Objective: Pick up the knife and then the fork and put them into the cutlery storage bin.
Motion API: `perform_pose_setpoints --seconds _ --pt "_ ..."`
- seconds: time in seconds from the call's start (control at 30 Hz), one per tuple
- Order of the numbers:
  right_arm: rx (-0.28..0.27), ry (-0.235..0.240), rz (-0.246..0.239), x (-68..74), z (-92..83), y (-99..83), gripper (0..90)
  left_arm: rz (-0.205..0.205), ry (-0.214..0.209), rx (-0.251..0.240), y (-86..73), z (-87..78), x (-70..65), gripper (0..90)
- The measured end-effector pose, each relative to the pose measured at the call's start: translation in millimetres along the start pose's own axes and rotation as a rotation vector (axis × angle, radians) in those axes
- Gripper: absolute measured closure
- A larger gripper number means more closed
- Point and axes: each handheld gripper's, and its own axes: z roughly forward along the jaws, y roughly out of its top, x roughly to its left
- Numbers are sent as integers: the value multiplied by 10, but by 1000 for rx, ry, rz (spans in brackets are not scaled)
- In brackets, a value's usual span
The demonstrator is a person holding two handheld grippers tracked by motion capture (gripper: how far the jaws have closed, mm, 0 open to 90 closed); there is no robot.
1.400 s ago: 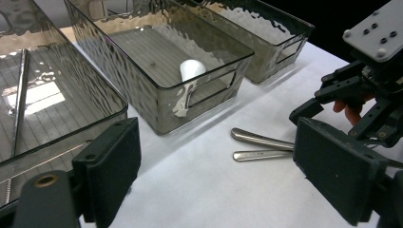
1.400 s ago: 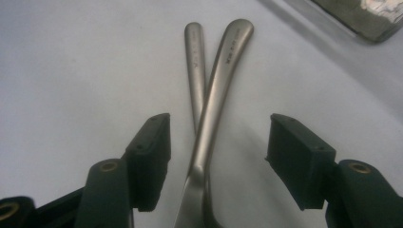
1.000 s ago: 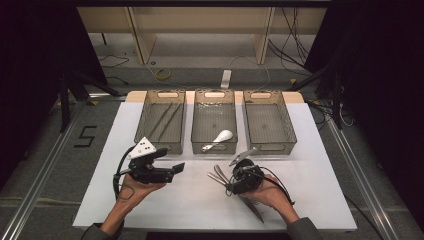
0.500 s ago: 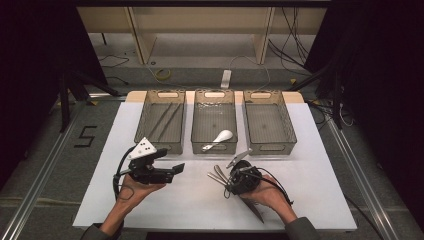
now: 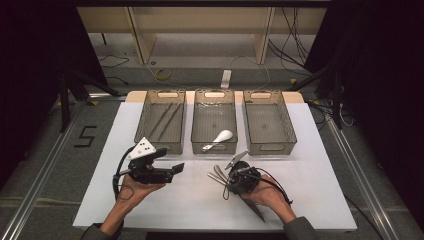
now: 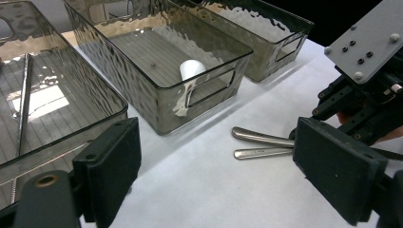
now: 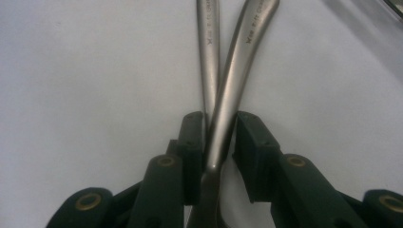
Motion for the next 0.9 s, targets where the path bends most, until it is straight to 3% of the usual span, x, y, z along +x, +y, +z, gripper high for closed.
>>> perform_pose_setpoints --seconds 0.23,0.9 --pt "12 6 14 -19 -5 17 797 2 4 -3 0 -5 -6 161" --pt "21 23 23 -55 -43 8 810 0 4 -6 1 -9 -2 163"
